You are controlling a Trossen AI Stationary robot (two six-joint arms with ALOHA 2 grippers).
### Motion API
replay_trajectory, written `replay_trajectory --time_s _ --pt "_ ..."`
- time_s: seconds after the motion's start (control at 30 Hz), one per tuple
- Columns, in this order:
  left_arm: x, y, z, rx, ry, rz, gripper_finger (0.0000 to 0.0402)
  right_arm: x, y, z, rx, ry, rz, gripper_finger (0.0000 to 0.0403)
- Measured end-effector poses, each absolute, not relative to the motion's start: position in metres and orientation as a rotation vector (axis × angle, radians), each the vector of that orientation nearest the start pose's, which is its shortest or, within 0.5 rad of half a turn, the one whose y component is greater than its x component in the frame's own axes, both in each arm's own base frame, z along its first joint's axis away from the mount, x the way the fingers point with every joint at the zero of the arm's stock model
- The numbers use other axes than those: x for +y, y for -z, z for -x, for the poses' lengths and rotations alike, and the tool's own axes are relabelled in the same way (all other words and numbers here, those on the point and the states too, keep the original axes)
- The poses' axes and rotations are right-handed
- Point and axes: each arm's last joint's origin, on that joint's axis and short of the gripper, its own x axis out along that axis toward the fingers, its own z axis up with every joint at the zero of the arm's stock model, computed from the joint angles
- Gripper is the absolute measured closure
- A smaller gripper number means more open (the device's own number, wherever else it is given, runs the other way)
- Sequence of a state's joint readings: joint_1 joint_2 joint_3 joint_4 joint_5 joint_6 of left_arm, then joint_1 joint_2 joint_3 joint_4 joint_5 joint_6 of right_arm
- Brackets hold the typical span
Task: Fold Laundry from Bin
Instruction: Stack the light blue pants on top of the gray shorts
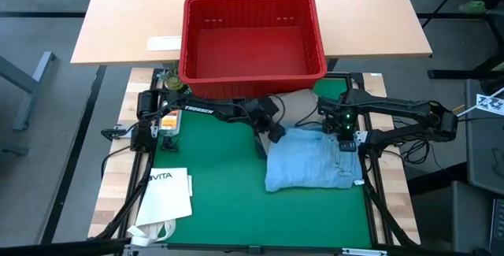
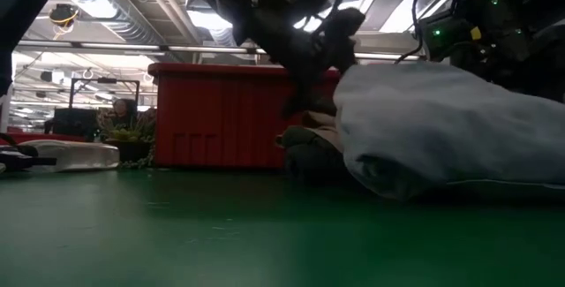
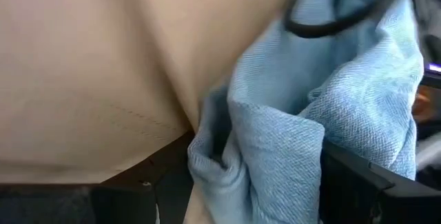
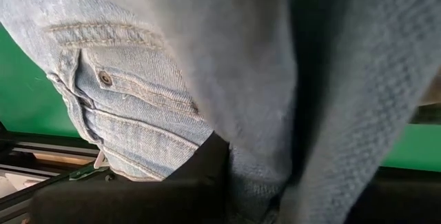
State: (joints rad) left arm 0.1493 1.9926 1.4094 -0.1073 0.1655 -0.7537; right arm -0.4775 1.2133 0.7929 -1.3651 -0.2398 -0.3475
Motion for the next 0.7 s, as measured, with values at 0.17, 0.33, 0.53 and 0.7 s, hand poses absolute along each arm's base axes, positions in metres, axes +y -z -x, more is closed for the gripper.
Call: replay_trajectory --time_s 0.17,0.33,0.53,0.7 --pt "0.0586 -0.2014 -0.4376 0.650 -0.163 0.855 0.0158 -0.0654 -0.2119 -0.1412 1.653 -0.119 -0.365 0.0336" --pt "0.0584 -0.2015 -0.4375 0.652 -0.156 0.842 0.0159 -0.0654 -0.2119 -0.1413 1.652 -0.119 -0.366 0.0336" --pt "0.0544 -0.2015 -0.4378 0.662 -0.119 0.781 0.0190 -0.0653 -0.2119 -0.1414 1.649 -0.121 -0.369 0.0336" --pt "0.0517 -0.2019 -0.4383 0.660 -0.111 0.778 0.0265 -0.0651 -0.2121 -0.1409 1.654 -0.122 -0.373 0.0340"
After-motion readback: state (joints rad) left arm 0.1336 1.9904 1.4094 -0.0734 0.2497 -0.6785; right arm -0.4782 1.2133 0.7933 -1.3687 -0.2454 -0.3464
